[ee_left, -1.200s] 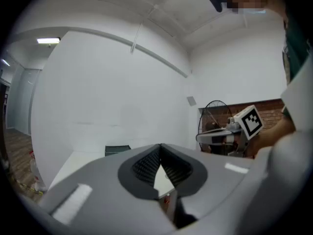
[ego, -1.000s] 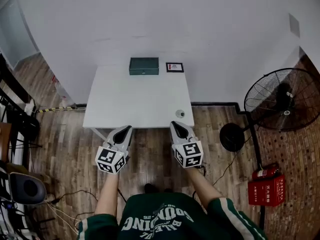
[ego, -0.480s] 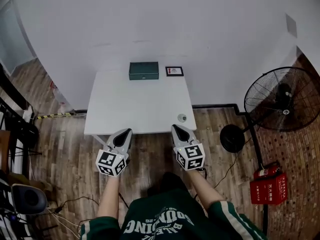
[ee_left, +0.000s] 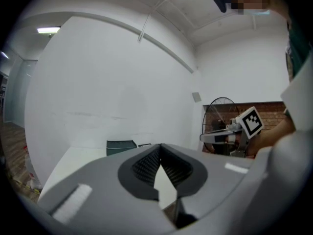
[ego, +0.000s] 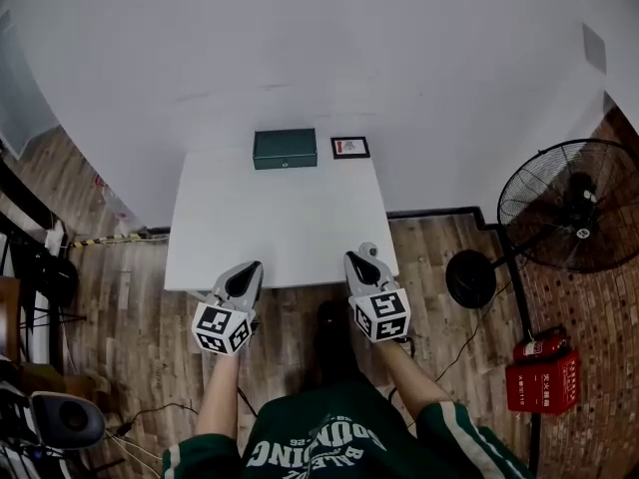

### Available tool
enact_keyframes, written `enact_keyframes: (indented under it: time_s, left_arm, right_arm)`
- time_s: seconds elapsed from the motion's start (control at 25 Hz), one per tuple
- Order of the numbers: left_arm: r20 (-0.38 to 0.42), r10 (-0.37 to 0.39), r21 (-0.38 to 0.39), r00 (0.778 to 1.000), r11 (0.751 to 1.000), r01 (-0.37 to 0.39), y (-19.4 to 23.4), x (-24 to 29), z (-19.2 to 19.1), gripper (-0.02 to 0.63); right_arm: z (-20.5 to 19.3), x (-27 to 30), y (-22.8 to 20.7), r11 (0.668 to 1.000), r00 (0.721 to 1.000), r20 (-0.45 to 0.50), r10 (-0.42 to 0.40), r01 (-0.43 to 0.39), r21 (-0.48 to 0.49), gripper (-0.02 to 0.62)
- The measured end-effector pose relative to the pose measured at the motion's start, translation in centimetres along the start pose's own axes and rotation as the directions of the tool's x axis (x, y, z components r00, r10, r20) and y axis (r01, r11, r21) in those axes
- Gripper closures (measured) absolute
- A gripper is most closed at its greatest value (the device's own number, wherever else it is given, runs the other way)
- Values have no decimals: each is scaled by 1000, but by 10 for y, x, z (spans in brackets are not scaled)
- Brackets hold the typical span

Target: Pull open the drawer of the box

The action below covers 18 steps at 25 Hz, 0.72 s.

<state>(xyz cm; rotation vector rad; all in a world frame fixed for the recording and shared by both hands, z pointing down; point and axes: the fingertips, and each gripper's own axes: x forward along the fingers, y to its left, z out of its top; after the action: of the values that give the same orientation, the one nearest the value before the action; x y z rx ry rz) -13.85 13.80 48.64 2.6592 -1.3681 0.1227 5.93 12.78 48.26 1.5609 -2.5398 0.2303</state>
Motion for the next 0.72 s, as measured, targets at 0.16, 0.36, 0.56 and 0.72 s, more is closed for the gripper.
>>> enact_keyframes:
  time_s: [0.16, 0.36, 0.56, 0.72]
  left_arm:
    - [-17, 0, 0, 1000, 1000, 0, 26, 44, 3, 554]
    - [-33, 23, -8, 999, 1000, -23, 64, 109, 13, 554]
    - [-47, 57, -26, 997, 998, -59, 103, 172, 23, 554]
    - [-58, 85, -41, 995, 995, -87, 123, 214, 27, 554]
  right_arm:
    - [4, 46, -28, 1000, 1000, -6, -9, 9, 19, 594]
    - [12, 116, -62, 1000, 999, -37, 28, -28, -1, 594]
    - [35, 187, -97, 996, 996, -46, 82, -83, -15, 594]
    - [43, 230, -119, 993, 991, -61, 117, -117, -10, 594]
